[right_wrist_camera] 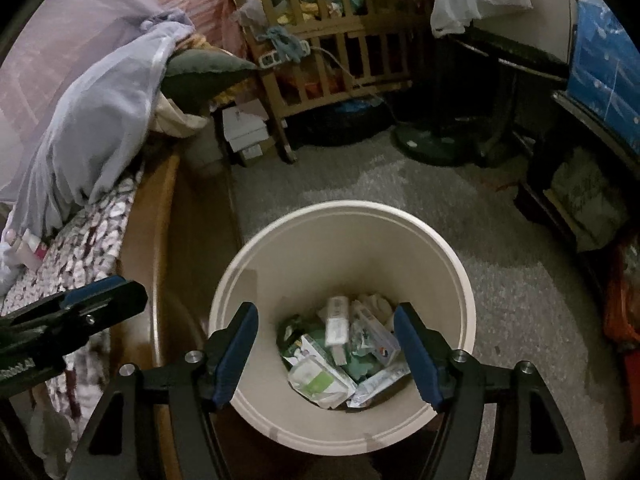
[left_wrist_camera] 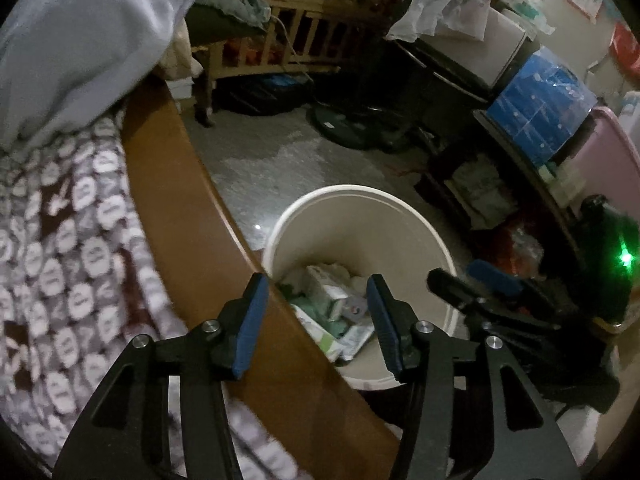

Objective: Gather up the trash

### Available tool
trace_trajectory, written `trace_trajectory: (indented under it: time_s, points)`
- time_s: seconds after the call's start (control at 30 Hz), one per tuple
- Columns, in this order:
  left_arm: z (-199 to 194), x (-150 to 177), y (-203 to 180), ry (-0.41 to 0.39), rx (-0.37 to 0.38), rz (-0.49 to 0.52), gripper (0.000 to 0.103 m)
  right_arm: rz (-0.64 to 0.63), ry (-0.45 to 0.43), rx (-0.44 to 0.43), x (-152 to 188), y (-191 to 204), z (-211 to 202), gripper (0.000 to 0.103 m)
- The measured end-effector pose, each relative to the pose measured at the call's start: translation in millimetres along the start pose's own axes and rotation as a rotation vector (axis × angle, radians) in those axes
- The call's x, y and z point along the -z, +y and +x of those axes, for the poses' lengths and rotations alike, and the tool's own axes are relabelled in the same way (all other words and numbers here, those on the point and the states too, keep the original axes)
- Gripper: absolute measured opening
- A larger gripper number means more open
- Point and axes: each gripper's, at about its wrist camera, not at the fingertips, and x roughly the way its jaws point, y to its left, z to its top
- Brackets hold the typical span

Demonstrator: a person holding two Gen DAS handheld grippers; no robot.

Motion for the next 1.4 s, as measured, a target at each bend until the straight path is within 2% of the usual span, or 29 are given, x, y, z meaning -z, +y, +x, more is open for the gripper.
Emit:
trace_trajectory:
  time_s: [0.23,0.47,0.6,1.07,1.4]
  points:
    - [-26,7,1,-0.078,-0.071,0.008,0.050,-0.026,-0.083,0.015,1,18,-25,0.068]
    - [-61,11,1,-0.194,-0.132,0.028,0.050,-0.033,-0.167,0.017,2,33,-52,0.068]
    - [-79,13,0,-0.235,-0.135,0.044,0.050,-0.054,-0.209,0.027,0,43,-68,0.068]
    - [-114,22,0,-0.323,-0.200,0.054,0.050,-0.097,-0.340,0.041,0,66,-117,0.071]
    - [-124,23,5,-0.351,-0.212,0.054,0.050,-0.101,-0.372,0.044,0,69,-126,0.074]
